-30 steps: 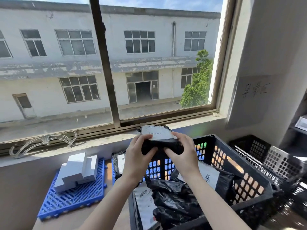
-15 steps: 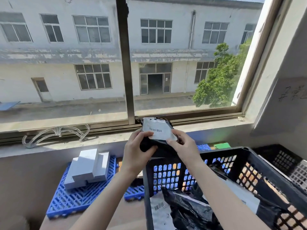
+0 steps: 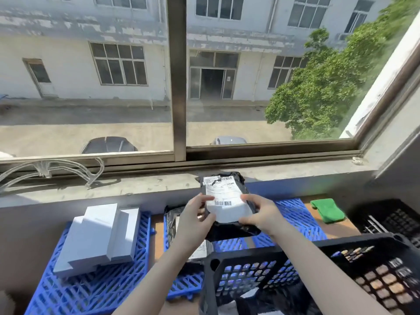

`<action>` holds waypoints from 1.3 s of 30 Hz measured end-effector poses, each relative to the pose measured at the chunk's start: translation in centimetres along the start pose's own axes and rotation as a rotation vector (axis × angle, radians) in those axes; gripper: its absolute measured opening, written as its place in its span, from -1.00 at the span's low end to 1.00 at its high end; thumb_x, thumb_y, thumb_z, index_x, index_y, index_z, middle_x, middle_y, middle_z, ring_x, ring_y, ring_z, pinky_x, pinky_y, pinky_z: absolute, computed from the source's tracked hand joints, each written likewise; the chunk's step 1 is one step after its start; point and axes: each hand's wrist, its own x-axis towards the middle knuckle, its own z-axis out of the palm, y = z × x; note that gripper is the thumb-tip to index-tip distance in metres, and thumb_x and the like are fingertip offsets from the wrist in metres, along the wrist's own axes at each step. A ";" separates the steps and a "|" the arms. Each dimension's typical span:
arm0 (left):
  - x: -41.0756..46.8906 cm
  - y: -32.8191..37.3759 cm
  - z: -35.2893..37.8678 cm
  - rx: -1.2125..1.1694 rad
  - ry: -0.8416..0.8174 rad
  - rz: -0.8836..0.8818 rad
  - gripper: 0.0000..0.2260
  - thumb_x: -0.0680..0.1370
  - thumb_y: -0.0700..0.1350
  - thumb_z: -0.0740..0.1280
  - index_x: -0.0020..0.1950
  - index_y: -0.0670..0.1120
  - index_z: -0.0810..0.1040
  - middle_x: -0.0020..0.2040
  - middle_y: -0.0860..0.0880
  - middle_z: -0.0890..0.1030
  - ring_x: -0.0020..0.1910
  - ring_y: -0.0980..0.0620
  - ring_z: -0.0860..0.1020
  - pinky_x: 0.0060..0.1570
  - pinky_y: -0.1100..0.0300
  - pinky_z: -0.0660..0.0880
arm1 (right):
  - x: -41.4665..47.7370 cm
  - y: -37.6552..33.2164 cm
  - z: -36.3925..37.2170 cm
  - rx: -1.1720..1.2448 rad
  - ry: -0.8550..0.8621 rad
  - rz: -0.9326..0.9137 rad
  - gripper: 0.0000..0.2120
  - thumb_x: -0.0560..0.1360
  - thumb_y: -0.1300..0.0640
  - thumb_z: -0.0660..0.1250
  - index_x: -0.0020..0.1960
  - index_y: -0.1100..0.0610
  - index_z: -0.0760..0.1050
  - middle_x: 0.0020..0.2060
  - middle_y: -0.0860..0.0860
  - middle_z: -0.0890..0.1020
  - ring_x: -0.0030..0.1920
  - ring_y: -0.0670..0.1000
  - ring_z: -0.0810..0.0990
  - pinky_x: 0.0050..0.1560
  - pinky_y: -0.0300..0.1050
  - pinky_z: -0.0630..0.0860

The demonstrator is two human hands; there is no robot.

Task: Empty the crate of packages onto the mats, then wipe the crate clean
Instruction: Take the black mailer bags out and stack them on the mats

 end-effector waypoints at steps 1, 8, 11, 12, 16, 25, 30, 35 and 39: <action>0.3 -1.0 0.5 -0.016 -0.021 -0.036 -0.65 0.47 -0.22 0.37 0.12 0.19 0.54 0.15 0.25 0.52 -0.03 0.09 0.60 -0.01 0.27 0.54 | 0.8 0.7 0.3 -0.033 -0.021 0.039 -0.42 0.27 0.37 0.53 0.25 0.11 0.52 0.17 0.08 0.57 0.00 0.00 0.57 -0.07 -0.35 0.51; 1.8 -7.3 3.5 -0.035 -0.098 -0.218 -0.57 0.36 -0.28 0.37 0.07 0.18 0.52 -0.06 -0.13 0.60 -0.15 -0.11 0.54 -0.08 -0.02 0.51 | 5.0 4.0 2.0 -0.300 -0.161 0.191 -0.39 0.29 0.43 0.43 0.26 0.01 0.50 0.20 0.03 0.55 -0.06 -0.01 0.60 -0.16 -0.32 0.55; 2.3 -9.3 4.2 -0.037 -0.116 -0.274 -0.57 0.33 -0.27 0.38 0.05 0.20 0.53 -0.03 0.00 0.61 -0.09 -0.05 0.57 -0.03 -0.03 0.55 | 6.6 4.4 2.5 -0.431 -0.275 0.213 -0.34 0.28 0.38 0.44 0.32 0.00 0.47 0.29 -0.04 0.46 0.19 -0.02 0.51 0.03 -0.24 0.52; 2.4 -10.1 4.4 -0.028 -0.112 -0.266 -0.57 0.31 -0.24 0.37 0.05 0.21 0.52 -0.02 0.04 0.60 -0.09 -0.03 0.58 -0.03 -0.03 0.56 | 7.0 4.4 2.7 -0.478 -0.329 0.226 -0.31 0.29 0.37 0.45 0.36 0.00 0.43 0.31 -0.06 0.44 0.23 -0.04 0.49 0.06 -0.25 0.50; 2.8 -12.8 5.2 0.096 -0.145 -0.204 -0.56 0.31 -0.25 0.41 0.06 0.18 0.48 0.04 0.20 0.50 -0.04 0.05 0.56 0.01 0.29 0.49 | 9.0 5.1 4.0 -0.600 -0.514 0.290 -0.18 0.31 0.33 0.49 0.48 0.03 0.27 0.41 -0.03 0.36 0.33 -0.01 0.42 0.25 -0.15 0.46; 2.6 -16.3 6.5 0.308 -0.251 -0.192 -0.51 0.46 -0.17 0.41 0.35 0.05 0.40 0.43 0.06 0.23 0.12 0.07 0.48 -0.01 0.39 0.27 | 11.2 7.6 5.6 -0.805 -0.798 0.386 -0.03 0.37 0.22 0.50 0.57 0.00 -0.02 0.53 -0.06 0.14 0.40 0.00 0.32 0.35 -0.05 0.36; 3.5 -16.8 6.9 0.414 -0.334 -0.176 -0.48 0.51 -0.05 0.41 0.43 0.06 0.32 0.50 0.05 0.17 0.26 -0.02 0.49 0.19 0.19 0.37 | 11.8 8.1 5.8 -0.857 -0.771 0.403 -0.08 0.41 0.20 0.47 0.57 -0.01 -0.03 0.52 -0.04 0.17 0.26 0.00 0.40 0.29 -0.10 0.37; 3.8 -17.2 7.4 0.551 -0.413 -0.085 -0.52 0.54 0.06 0.35 0.42 0.08 0.29 0.51 -0.01 0.16 0.18 -0.10 0.52 0.17 0.07 0.43 | 11.9 8.2 5.4 -0.834 -0.689 0.439 -0.15 0.43 0.14 0.46 0.56 0.04 0.04 0.47 0.01 0.26 0.03 0.01 0.51 -0.10 -0.18 0.48; 3.4 -17.9 7.4 0.727 -0.366 0.052 -0.51 0.55 0.20 0.23 0.45 0.13 0.28 0.51 -0.02 0.23 0.42 -0.05 0.28 0.34 0.08 0.25 | 12.1 8.4 5.5 -0.808 -0.650 0.489 -0.21 0.45 0.12 0.43 0.54 0.03 0.06 0.23 -0.01 0.39 -0.16 -0.02 0.44 -0.22 -0.17 0.44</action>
